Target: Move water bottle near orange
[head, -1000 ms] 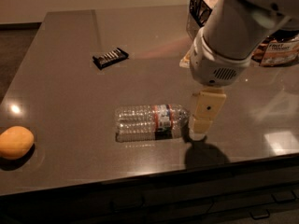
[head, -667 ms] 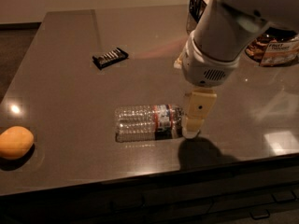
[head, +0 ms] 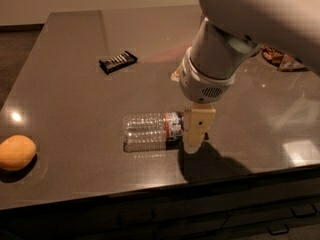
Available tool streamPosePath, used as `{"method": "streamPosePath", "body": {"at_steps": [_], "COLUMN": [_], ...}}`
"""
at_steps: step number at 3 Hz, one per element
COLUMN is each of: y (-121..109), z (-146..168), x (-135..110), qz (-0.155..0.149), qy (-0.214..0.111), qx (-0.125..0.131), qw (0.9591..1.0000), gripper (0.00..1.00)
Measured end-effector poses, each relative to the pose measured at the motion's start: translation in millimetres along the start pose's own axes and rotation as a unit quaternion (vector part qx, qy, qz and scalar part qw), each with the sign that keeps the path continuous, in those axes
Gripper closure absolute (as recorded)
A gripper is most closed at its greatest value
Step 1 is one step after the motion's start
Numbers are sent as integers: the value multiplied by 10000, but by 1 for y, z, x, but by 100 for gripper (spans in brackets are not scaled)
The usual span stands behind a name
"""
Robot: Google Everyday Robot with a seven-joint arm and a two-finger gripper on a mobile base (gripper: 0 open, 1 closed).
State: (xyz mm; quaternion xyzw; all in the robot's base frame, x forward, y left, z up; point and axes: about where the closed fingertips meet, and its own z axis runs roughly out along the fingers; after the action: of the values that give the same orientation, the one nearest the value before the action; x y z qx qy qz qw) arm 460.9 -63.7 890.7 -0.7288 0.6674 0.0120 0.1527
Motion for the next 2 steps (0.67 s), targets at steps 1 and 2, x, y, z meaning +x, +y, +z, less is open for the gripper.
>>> {"method": "streamPosePath", "body": {"at_steps": [1,2], "y": [4,2], "z": [14,28], "x": [-4,-3], "qz": [-231,-335], "qy": [-6,73], "qx": [15,-22], "qw": [9997,9994], "gripper": [0,0]}}
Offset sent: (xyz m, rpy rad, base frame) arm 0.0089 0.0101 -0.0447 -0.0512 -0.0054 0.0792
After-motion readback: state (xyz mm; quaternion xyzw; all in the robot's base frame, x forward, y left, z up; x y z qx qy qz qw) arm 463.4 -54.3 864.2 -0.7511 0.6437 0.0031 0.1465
